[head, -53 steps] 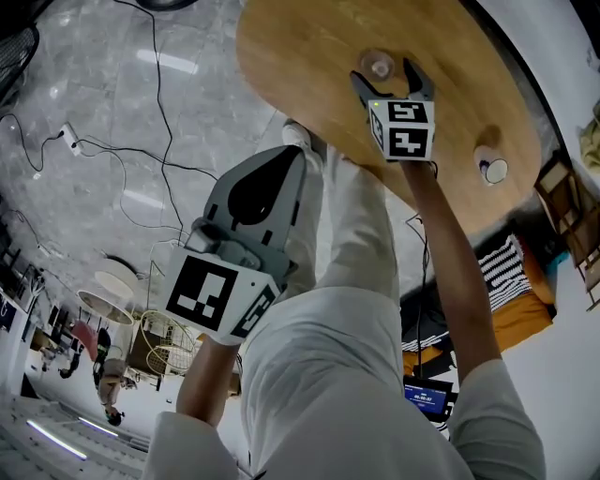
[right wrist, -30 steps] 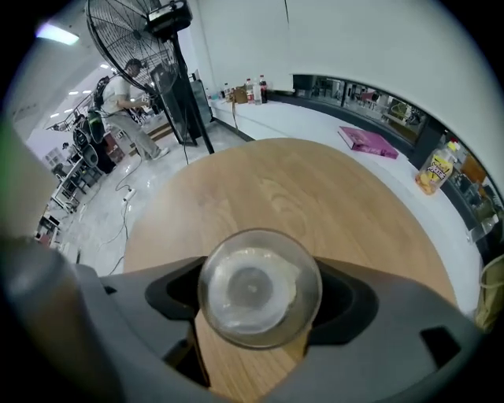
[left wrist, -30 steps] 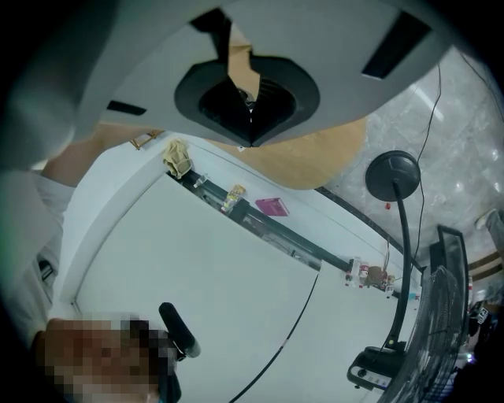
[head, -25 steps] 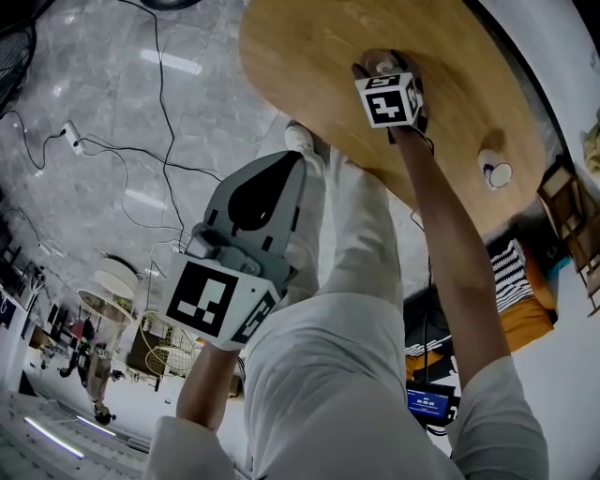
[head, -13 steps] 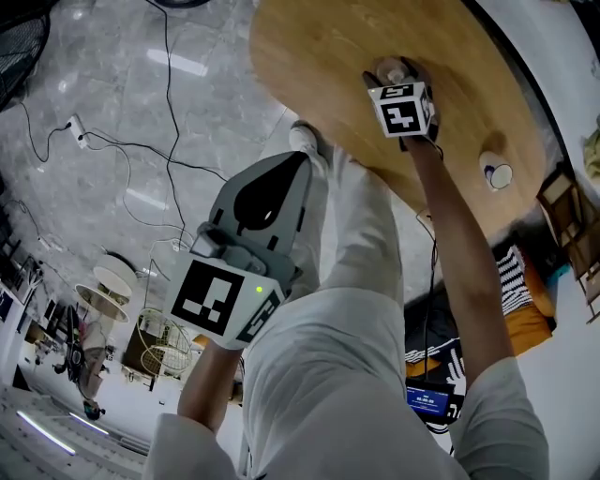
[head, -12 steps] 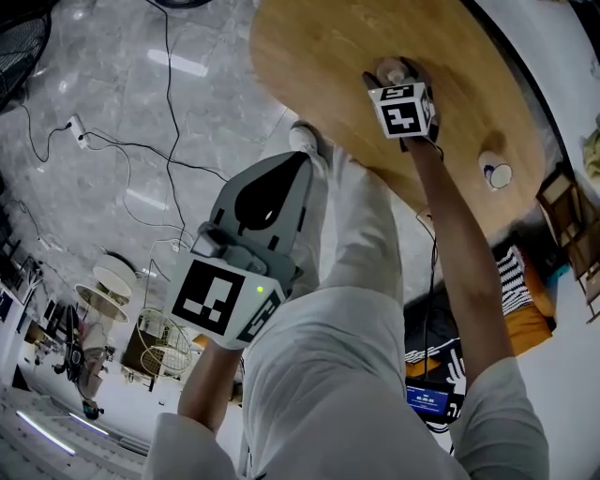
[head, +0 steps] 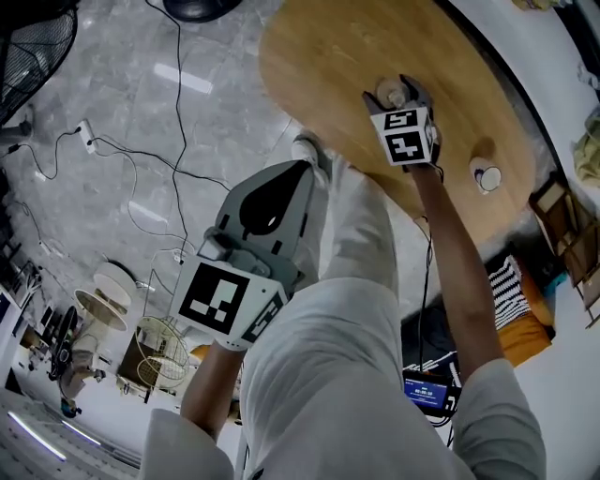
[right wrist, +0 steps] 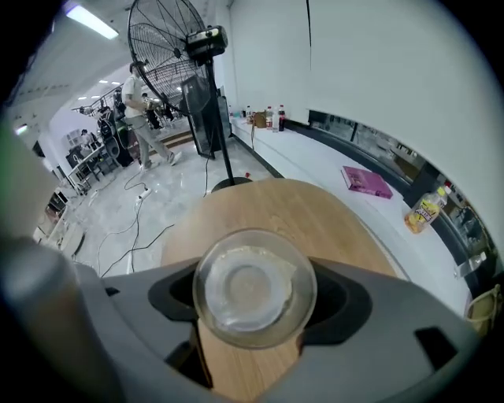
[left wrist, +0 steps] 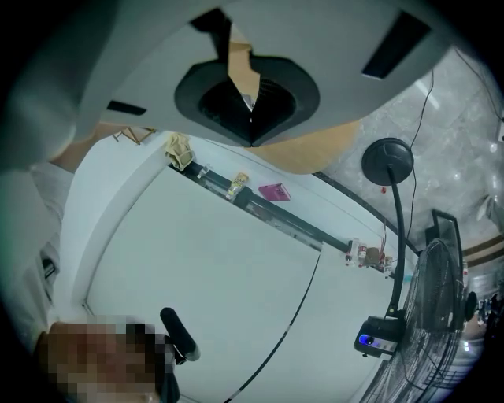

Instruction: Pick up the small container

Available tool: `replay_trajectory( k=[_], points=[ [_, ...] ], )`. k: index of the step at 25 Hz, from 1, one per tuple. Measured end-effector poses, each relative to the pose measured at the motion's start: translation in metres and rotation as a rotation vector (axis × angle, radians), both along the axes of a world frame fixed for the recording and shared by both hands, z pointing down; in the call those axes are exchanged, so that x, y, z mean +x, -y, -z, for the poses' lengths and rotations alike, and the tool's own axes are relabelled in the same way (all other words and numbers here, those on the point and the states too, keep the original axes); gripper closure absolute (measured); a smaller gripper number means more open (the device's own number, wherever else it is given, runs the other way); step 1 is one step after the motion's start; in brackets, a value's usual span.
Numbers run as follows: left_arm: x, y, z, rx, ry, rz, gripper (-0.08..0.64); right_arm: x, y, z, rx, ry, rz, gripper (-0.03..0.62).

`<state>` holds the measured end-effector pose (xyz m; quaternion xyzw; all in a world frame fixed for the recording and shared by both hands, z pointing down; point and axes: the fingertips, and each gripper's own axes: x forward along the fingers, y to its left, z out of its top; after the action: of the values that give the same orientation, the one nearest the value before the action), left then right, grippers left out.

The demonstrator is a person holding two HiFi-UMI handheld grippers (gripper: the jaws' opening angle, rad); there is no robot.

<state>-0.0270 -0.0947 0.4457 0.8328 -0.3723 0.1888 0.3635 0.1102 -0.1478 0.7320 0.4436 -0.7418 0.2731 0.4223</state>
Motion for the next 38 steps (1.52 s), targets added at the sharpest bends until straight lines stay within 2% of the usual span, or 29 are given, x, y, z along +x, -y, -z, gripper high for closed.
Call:
replay_trajectory(
  k=[11, 16, 26, 38],
  points=[
    [0.0, -0.018, 0.037, 0.044, -0.014, 0.018, 0.541, 0.001, -0.018, 0.08, 0.09, 0.038, -0.009, 0.247],
    [-0.018, -0.032, 0.056, 0.067, -0.024, 0.029, 0.541, -0.009, -0.03, 0.119, 0.126, 0.07, -0.036, 0.247],
    [-0.044, -0.047, 0.097, 0.137, -0.04, 0.062, 0.541, -0.018, -0.048, 0.199, 0.213, 0.087, -0.015, 0.247],
    [-0.065, -0.063, 0.137, 0.205, -0.079, 0.098, 0.541, -0.03, -0.077, 0.279, 0.255, 0.095, -0.047, 0.247]
  ],
)
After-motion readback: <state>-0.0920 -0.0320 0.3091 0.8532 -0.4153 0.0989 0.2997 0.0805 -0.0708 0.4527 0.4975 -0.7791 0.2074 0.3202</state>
